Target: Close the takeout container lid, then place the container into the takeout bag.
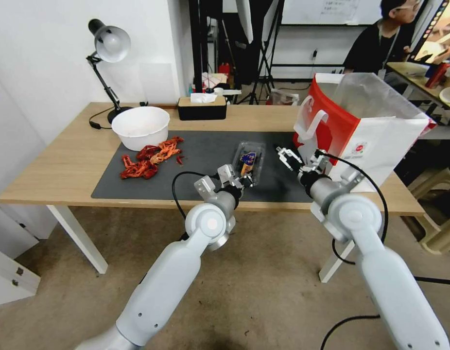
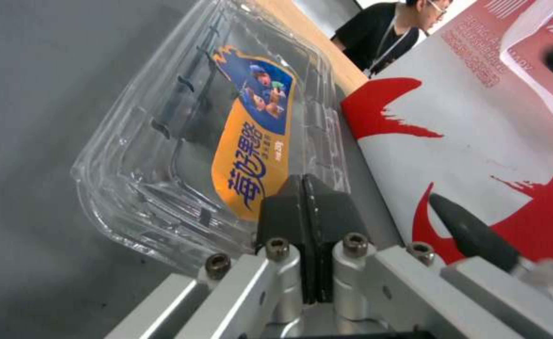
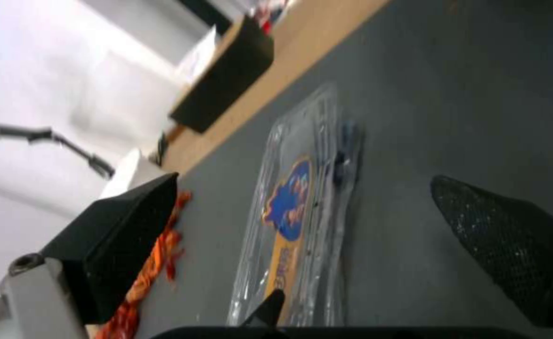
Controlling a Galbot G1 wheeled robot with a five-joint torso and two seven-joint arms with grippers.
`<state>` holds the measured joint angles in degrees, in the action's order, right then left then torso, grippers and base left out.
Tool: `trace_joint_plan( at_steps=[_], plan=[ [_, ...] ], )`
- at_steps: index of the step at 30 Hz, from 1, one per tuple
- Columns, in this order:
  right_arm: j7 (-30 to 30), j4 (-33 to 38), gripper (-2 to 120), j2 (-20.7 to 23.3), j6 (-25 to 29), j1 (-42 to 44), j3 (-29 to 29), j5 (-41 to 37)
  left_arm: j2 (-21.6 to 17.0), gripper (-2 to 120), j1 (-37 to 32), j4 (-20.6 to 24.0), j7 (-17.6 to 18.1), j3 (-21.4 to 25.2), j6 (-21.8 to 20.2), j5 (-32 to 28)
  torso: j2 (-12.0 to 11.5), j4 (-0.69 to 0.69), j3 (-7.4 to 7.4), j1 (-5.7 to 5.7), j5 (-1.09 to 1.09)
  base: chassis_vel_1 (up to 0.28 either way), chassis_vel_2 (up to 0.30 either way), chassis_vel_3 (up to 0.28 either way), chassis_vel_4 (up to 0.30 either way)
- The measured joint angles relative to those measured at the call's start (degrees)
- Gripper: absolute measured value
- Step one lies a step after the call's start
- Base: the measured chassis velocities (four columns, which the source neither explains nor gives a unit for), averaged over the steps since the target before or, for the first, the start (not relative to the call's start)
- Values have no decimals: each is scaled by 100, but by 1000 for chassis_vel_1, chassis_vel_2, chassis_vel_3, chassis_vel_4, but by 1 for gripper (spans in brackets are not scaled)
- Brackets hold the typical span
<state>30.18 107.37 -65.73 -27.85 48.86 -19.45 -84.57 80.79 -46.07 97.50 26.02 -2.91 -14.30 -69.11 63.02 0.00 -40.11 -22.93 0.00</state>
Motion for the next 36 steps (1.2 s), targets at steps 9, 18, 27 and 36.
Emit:
trace_joint_plan(
  at_steps=[9,18,27,36],
  plan=[
    [619,-758,100,-125,-899,-971,629,-272,1,0,12,-8,6,22,17,-16,1,1,0,0,0,0,0,0,0],
    [1042,-1278,100,-206,-1266,-1353,810,-602,-14,0,-3,12,9,40,25,-32,1,0,0,1,0,0,0,0,0],
    [1031,-1569,96,-231,-1414,-1552,978,-788,-28,0,-4,0,5,45,32,-35,1,-2,1,2,-1,0,0,0,0],
    [1029,-1704,67,-236,-1417,-1644,1078,-908,-16,0,-3,-7,-1,38,40,-35,1,0,1,2,0,0,0,0,0]
  ],
)
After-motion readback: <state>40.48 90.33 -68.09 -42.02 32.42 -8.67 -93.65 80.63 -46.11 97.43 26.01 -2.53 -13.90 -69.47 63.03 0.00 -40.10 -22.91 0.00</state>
